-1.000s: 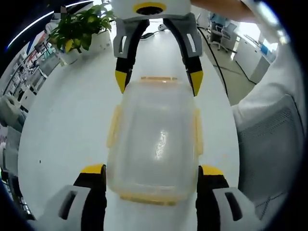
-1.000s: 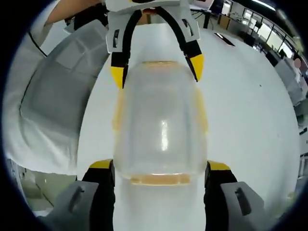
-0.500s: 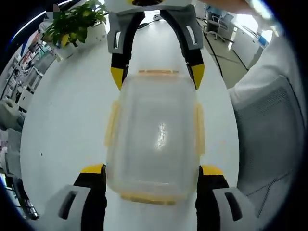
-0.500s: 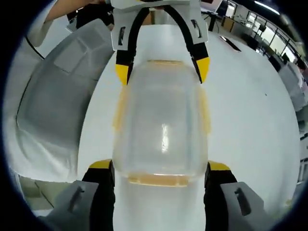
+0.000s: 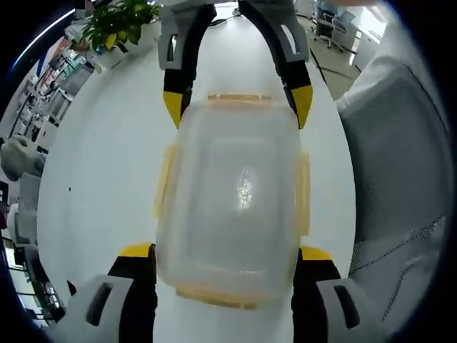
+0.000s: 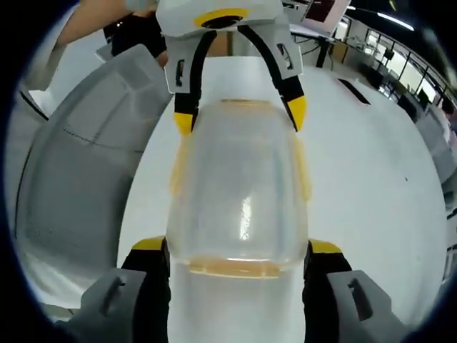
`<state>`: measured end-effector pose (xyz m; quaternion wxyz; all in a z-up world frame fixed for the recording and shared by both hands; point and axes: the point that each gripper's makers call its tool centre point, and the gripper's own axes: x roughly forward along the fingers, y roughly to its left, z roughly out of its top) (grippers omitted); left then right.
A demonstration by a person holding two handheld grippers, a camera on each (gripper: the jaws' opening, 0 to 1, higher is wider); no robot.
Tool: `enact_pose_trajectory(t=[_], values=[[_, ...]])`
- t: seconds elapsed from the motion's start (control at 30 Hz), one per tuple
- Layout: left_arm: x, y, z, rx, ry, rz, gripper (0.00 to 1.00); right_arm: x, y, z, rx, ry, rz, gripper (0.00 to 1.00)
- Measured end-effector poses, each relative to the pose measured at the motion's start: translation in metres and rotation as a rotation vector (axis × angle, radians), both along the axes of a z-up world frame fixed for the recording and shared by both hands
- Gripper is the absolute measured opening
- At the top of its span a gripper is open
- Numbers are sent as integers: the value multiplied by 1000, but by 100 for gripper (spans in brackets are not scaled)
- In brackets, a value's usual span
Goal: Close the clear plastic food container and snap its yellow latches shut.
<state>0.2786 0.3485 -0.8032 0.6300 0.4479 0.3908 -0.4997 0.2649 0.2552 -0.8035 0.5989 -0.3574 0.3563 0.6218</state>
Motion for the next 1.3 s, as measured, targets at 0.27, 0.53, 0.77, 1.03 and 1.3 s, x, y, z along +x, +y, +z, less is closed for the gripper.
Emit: enact_pose_trajectory(t=[0.27,0.53,0.77,1.03,1.3], values=[[7,4,1,-13,-9,13,75,8,4,0,3,-6,16,73],[33,12,0,16,-42,17,75,34,11,6,-15,-94,31,71],[69,19,-2,86,-162,-27,74,65,17,8,-1,-136,-22,70],[97,32,-6,140,-251,16,74,94,21,12,14,-283,-3,62],[114,35,-8,181,-323,-37,74,106,24,11,18,-278,-53,62]])
